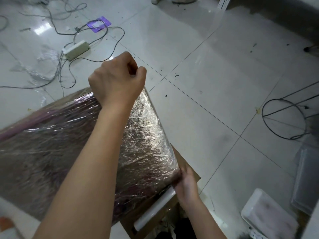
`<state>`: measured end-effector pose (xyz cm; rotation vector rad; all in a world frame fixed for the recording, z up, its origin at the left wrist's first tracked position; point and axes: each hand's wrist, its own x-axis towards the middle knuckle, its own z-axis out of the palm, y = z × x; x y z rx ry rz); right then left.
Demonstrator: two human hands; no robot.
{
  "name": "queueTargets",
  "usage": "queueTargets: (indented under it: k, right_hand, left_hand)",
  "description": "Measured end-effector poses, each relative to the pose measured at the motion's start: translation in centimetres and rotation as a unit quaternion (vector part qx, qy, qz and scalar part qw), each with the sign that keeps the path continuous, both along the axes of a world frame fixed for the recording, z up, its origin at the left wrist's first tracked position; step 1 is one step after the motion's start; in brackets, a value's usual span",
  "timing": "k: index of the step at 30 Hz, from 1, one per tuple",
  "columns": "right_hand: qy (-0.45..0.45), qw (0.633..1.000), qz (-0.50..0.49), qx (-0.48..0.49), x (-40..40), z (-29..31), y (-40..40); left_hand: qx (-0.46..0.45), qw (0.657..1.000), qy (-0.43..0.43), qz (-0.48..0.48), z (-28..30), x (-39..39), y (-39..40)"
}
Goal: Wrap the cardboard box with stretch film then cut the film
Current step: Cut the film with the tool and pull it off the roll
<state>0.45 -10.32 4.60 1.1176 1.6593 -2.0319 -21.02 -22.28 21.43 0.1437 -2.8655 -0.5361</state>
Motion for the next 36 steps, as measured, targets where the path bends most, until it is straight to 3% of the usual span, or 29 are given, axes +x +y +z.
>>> queueTargets:
  k: [4, 6, 10, 15, 18, 23, 33, 36]
  right_hand:
    - [-0.054, 0.995, -0.085, -0.024, -2.8, 2.5, 0.4]
    - [0.021, 0.996, -0.081, -0.001, -6.2, 6.2, 0.1]
    - [0.246, 0.966, 0.065, 0.051, -13.6, 13.2, -2.0]
    - [0.339, 0.914, 0.146, 0.168, -16.0, 13.3, -6.0]
    - [0.319, 0.915, 0.179, 0.171, -16.0, 11.2, -5.1]
    - [0.132, 0.969, 0.185, 0.097, -12.5, 7.0, -2.3]
    - [-0.071, 0.985, 0.152, 0.04, -3.6, 1.3, -1.9]
    - [-0.032, 0.982, 0.168, 0.075, -2.7, 1.6, -1.6]
  left_hand:
    - [0.009, 1.0, 0.006, 0.004, 0.2, -0.2, -0.4]
    - [0.013, 1.0, -0.003, 0.004, 0.2, 0.0, -0.1]
    - [-0.006, 1.0, -0.015, -0.009, 0.1, 0.7, 0.5]
    - [-0.014, 1.0, -0.011, -0.002, 0.5, 0.8, -0.2]
    - [-0.016, 1.0, -0.022, -0.011, 0.5, 0.8, -0.2]
    - [-0.028, 0.999, -0.035, -0.001, 0.7, -0.2, -0.3]
    - [-0.015, 0.999, -0.043, 0.005, 0.4, -0.5, -0.9]
    - [-0.006, 0.999, -0.045, -0.004, 0.7, -0.3, -0.9]
